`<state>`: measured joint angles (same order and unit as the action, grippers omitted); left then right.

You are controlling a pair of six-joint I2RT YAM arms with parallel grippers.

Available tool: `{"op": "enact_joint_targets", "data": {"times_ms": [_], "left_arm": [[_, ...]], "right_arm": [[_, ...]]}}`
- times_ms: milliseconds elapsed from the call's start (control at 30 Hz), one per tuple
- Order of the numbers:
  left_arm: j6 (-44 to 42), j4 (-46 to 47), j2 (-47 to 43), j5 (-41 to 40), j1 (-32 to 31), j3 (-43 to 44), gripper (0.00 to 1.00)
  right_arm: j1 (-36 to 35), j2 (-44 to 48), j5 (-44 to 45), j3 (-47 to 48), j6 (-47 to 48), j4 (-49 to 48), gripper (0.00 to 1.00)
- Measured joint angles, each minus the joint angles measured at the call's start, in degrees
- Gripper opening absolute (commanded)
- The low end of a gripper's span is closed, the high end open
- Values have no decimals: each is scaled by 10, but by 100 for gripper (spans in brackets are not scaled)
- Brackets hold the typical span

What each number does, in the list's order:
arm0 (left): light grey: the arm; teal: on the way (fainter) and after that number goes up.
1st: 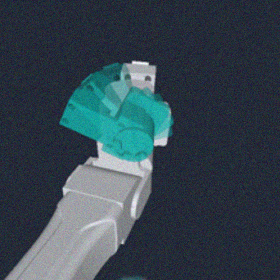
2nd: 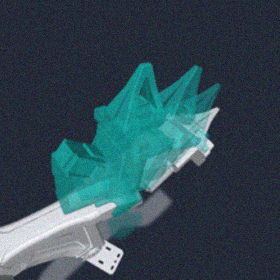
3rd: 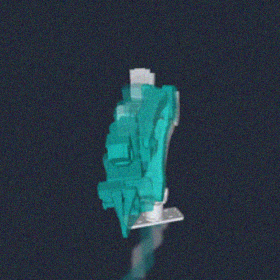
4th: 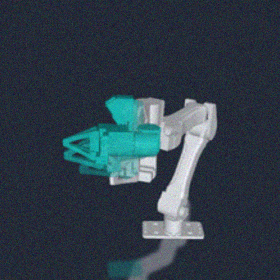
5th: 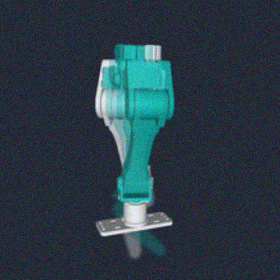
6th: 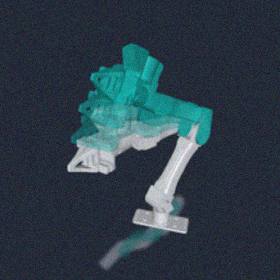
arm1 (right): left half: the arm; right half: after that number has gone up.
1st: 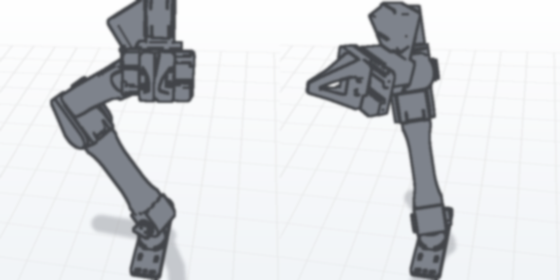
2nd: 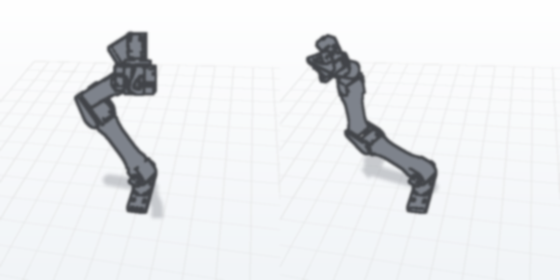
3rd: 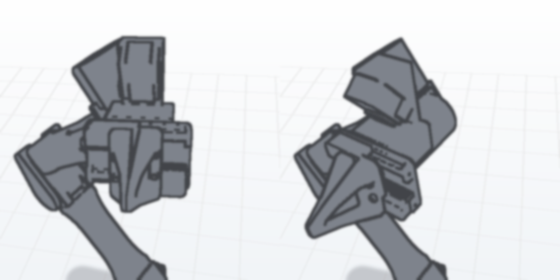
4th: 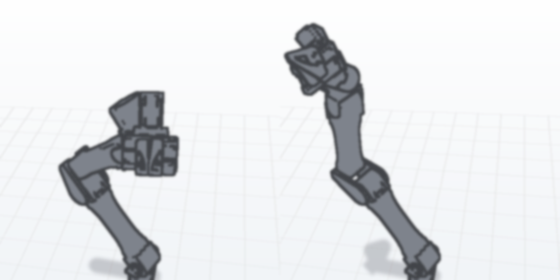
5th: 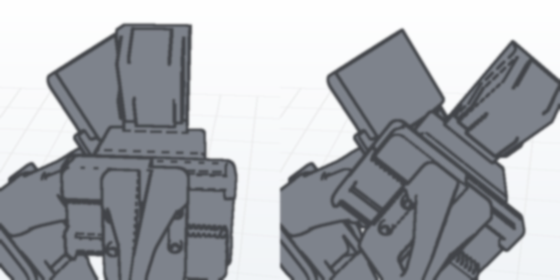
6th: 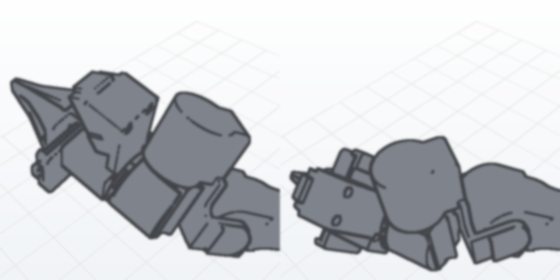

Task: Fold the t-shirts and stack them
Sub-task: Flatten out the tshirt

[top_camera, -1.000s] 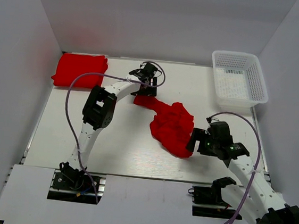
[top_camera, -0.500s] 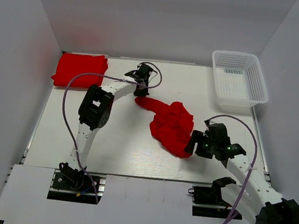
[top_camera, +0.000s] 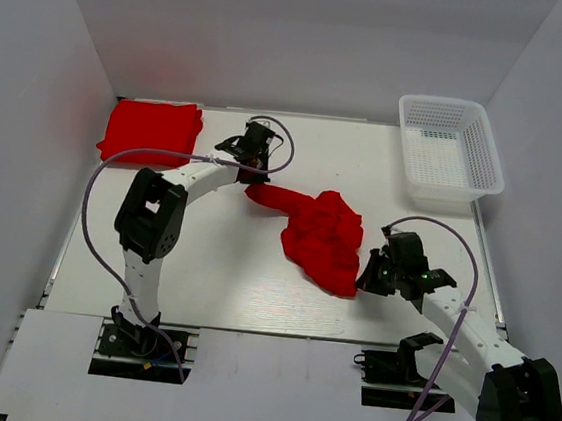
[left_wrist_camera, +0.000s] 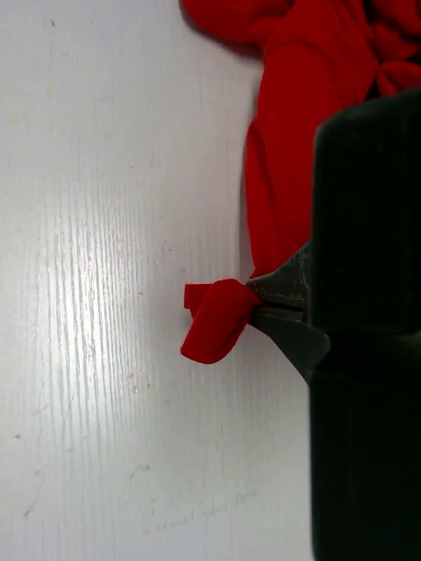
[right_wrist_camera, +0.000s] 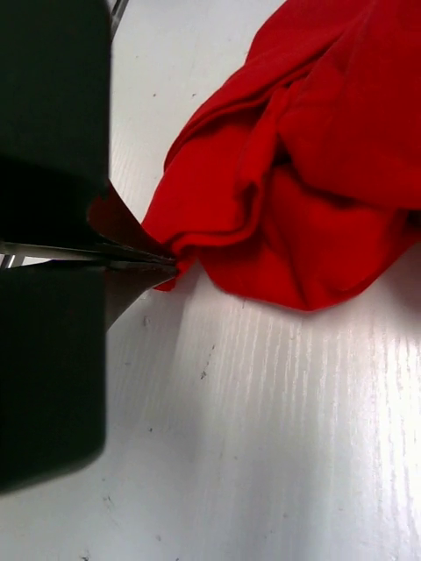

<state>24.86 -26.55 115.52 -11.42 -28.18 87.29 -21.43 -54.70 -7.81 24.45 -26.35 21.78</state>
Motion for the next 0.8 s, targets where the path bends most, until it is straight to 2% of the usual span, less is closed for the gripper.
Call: {"op": "enact_joint_targets", "data": {"times_ms": [367,667,800], "left_arm": [[-34,2,-96,-49,4,-6,0],[-127,80,-275,-89,6,-5,0],[-174,107,-361,-120,6,22,0]], "right_arm": [[0,50,54,39,41,1,0],[0,69,248,252,107,12,0],[0,61,334,338,149,0,0]]}}
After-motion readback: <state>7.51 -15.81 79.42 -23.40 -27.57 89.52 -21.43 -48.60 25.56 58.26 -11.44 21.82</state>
